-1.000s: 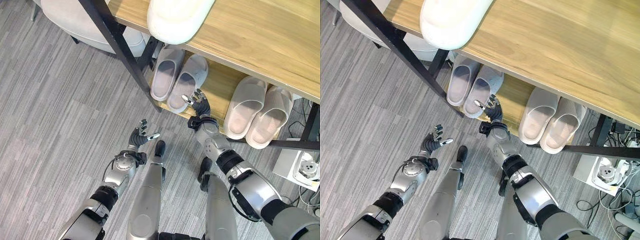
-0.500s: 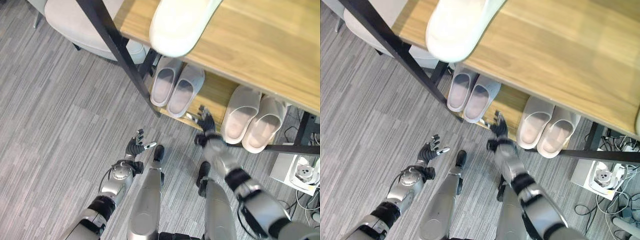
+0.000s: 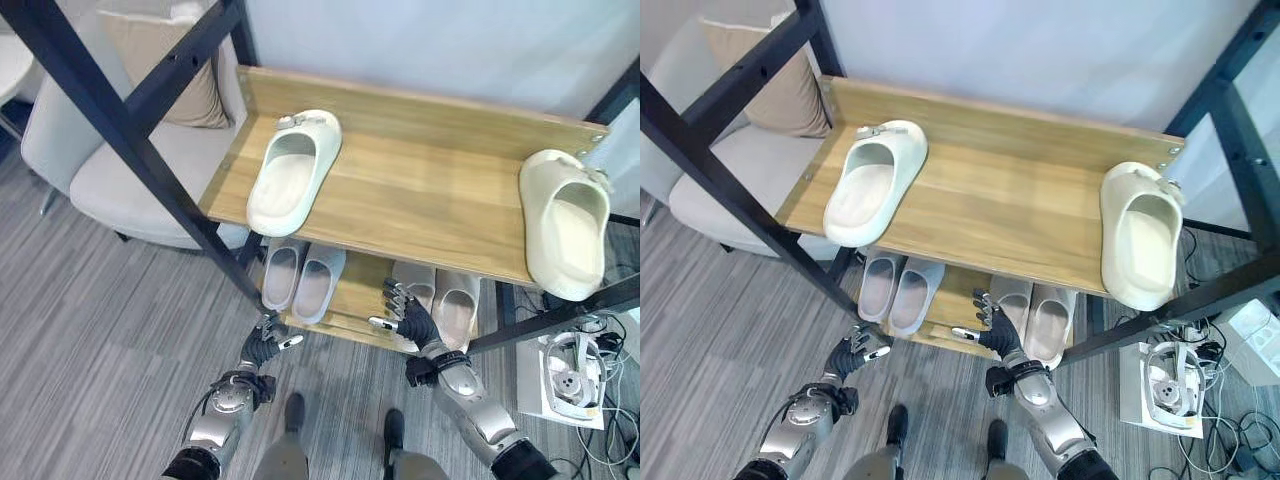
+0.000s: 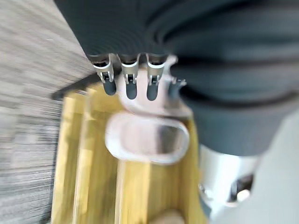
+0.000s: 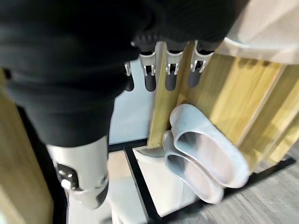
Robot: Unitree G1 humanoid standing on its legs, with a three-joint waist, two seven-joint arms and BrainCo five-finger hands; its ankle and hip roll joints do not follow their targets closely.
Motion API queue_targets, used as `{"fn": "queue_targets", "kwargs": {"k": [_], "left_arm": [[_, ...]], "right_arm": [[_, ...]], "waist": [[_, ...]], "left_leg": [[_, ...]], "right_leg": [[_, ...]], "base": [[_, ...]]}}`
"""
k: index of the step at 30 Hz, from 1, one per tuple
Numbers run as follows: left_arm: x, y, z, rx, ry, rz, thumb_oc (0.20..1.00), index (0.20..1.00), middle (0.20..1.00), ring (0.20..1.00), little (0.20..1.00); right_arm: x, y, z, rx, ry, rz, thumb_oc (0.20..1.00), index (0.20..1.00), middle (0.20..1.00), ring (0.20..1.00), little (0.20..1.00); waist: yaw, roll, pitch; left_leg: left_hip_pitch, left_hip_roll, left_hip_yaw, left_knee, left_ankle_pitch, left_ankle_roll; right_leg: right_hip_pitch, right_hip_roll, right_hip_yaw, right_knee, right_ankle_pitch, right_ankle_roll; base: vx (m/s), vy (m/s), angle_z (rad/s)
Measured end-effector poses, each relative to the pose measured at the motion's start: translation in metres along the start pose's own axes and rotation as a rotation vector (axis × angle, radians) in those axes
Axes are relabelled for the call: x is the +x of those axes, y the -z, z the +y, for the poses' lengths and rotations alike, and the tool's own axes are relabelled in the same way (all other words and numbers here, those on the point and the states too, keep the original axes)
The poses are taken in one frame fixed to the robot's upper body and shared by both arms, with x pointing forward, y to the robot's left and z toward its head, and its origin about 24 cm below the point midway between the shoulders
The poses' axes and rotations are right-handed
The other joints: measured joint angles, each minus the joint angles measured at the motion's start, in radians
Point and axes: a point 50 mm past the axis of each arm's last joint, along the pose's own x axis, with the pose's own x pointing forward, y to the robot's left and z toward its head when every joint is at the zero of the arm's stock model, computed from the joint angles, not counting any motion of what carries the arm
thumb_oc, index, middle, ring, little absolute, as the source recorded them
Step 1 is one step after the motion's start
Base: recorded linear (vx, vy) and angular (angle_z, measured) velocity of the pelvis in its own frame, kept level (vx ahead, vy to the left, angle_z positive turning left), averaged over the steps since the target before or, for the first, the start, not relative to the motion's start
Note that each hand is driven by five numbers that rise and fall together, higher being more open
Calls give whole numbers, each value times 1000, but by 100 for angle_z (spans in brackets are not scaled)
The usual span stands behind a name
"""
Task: Arrange the slippers neatly on the shoe rack.
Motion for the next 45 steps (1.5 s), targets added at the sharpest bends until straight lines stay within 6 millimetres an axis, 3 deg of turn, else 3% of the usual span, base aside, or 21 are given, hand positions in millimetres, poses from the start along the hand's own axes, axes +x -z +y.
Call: {"fn": "queue_targets", "kwargs": {"k": [1,3,4,5,6,9,14,16,22,25,28,31,33,37,40,41,45], "left_arm": [[3,-6,-7,38,41,-19,1000,1000,1000,1000,1000],[0,-16,-20,155,155,-76,1000,1000,1000,1000,1000],[-5,-29,-43,225,292,-151,1000,1000,1000,1000,1000],[-7,-32,-54,236,351,-170,1000,1000,1000,1000,1000],[-7,-35,-65,278,413,-183,1000,1000,1000,1000,1000],[-6,-62,-97,471,616,-305,1000,1000,1000,1000,1000],[-10,-108,-150,594,806,-512,1000,1000,1000,1000,1000],[-14,-121,-166,643,865,-574,1000,1000,1000,1000,1000],[-33,-166,-177,676,940,-780,1000,1000,1000,1000,1000],[-52,-196,-171,579,990,-891,1000,1000,1000,1000,1000],[-83,-237,-153,351,1032,-1060,1000,1000,1000,1000,1000],[-85,-259,-127,156,975,-1110,1000,1000,1000,1000,1000],[-88,-276,-104,117,848,-1195,1000,1000,1000,1000,1000],[-93,-308,-39,-20,442,-1395,1000,1000,1000,1000,1000],[-97,-314,-1,131,139,-1463,1000,1000,1000,1000,1000],[-104,-316,26,346,-85,-1482,1000,1000,1000,1000,1000],[-120,-320,44,709,-436,-1561,1000,1000,1000,1000,1000]], "right_arm": [[-10,11,-4,-32,0,43,1000,1000,1000,1000,1000],[-29,30,-9,-97,-11,121,1000,1000,1000,1000,1000],[-57,59,-17,-150,8,256,1000,1000,1000,1000,1000],[-72,74,-21,-169,21,331,1000,1000,1000,1000,1000],[-86,86,-24,-182,31,388,1000,1000,1000,1000,1000],[-105,102,-42,-205,108,491,1000,1000,1000,1000,1000],[-108,106,-44,-235,110,523,1000,1000,1000,1000,1000],[-109,112,-43,-223,130,544,1000,1000,1000,1000,1000],[-106,122,-46,-243,164,597,1000,1000,1000,1000,1000],[-98,114,-45,-242,159,553,1000,1000,1000,1000,1000],[-94,111,-42,-234,155,533,1000,1000,1000,1000,1000],[-92,110,-39,-220,150,524,1000,1000,1000,1000,1000],[-91,111,-35,-174,161,520,1000,1000,1000,1000,1000],[-91,113,-27,-107,159,516,1000,1000,1000,1000,1000],[-95,119,-27,-78,158,545,1000,1000,1000,1000,1000],[-100,125,-29,-75,166,572,1000,1000,1000,1000,1000],[-111,133,-28,-56,170,614,1000,1000,1000,1000,1000]], "waist": [[-25,6,-6],[-36,14,-12],[-52,20,-30],[-70,24,-47],[-108,26,-57],[-140,43,-72],[-199,55,-78],[-203,59,-81],[-208,70,-79],[-201,73,-68],[-192,76,-53],[-164,79,-51],[-167,76,-39],[-132,71,-34],[-115,67,-33],[-111,63,-33],[-84,57,-37]], "left_leg": [[5,2,5,0,-3,-1],[19,3,20,0,-5,0],[35,5,40,-7,-15,-4],[35,5,52,-7,-16,-4],[35,8,63,-6,-21,-4],[32,8,90,-7,-34,4],[29,13,116,-7,-33,2],[17,13,120,-7,-36,-1],[17,12,141,-4,-26,0],[25,9,142,0,-26,0],[37,7,138,0,-28,2],[38,8,128,-6,-30,3],[39,9,113,-6,-32,3],[37,12,102,-6,-32,5],[46,9,81,0,-24,-3],[63,10,83,0,-26,-3],[70,9,80,0,-28,-3]], "right_leg": [[1,-3,5,-4,0,0],[8,-2,14,-5,0,0],[3,-2,40,-5,-3,5],[0,-2,53,-6,-8,15],[-12,0,66,-6,-6,17],[-30,-4,88,-6,-3,17],[-55,2,114,-5,7,12],[-69,3,122,-5,7,11],[-76,3,138,-5,22,27],[-66,2,136,-5,23,24],[-50,2,132,-5,23,22],[-44,2,124,-5,16,29],[-35,2,109,-5,15,27],[-30,3,100,-5,14,26],[-9,2,79,-5,14,19],[7,3,79,-5,15,14],[18,3,76,-5,10,12]], "base": [[83,-21,-8],[57,-17,-25],[42,-28,-46],[35,-21,-51],[34,-39,-31],[22,-24,-31],[2,-18,-18],[-2,-15,-6],[-2,-12,-11],[1,-11,1],[6,-29,5],[13,-48,8],[19,-35,20],[26,-22,10],[61,-23,16],[68,-23,2],[38,-13,4]]}}
